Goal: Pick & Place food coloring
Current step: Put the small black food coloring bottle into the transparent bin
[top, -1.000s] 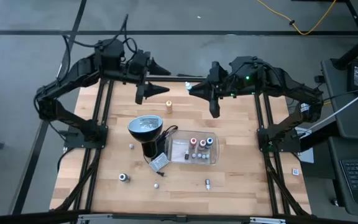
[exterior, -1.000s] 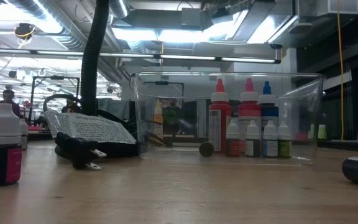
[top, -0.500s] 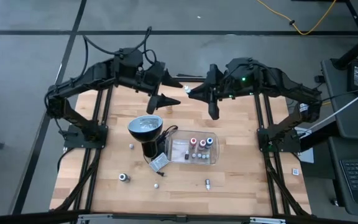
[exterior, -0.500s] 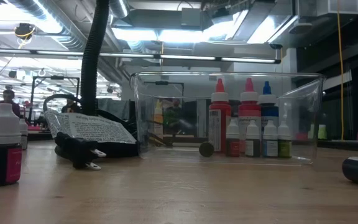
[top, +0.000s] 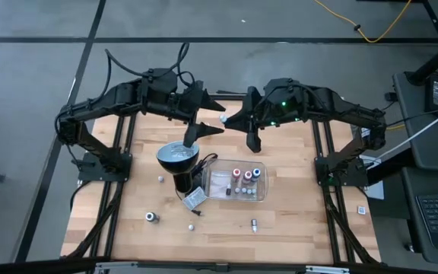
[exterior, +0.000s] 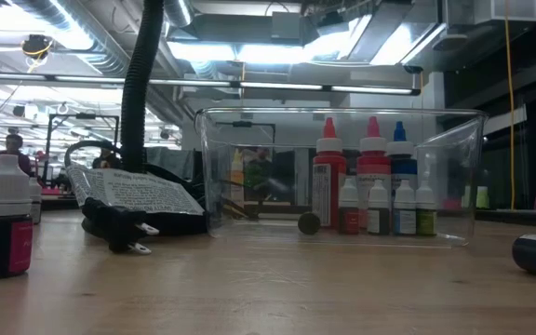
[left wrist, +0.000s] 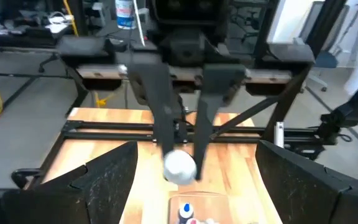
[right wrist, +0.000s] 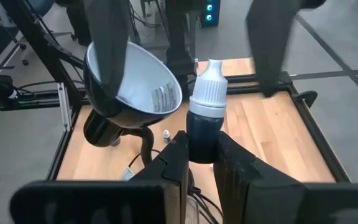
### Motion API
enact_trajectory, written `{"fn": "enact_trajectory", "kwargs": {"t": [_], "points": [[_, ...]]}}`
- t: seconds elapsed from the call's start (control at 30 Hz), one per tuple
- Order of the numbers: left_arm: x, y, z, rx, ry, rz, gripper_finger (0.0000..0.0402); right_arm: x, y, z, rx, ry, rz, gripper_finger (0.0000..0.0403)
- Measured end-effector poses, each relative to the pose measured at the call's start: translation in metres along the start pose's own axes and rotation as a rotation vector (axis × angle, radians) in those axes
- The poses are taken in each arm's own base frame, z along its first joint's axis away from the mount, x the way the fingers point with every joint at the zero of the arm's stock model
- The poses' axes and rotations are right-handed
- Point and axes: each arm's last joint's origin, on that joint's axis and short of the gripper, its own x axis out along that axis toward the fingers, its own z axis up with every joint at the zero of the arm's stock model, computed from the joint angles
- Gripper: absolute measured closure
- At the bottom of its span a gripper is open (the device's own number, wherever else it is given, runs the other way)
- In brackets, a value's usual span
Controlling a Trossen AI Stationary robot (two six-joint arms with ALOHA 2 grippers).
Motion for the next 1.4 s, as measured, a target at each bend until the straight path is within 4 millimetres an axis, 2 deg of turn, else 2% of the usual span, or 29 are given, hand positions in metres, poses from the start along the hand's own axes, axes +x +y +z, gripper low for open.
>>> {"fn": "enact_trajectory", "kwargs": {"t": [0.5, 0.97, 1.4], "points": [[-0.0002, 0.0007, -0.005, -0.006, 0.051, 0.007, 0.0084, 0.001, 0.0005, -0.0002, 0.003, 0.001, 0.002, 0.0342], [-0.0003, 0.0015, -0.0061, -0.036, 0.061, 0.035, 0.0214, 0.0009, 0.0007, 0.0049, 0.001, -0.051, 0.003, 0.0344], [-0.0002, 0.0022, -0.005, -0.05, 0.049, 0.055, 0.0227, 0.0007, 0.0012, 0.008, 0.002, -0.084, -0.009, 0.0343]]}}
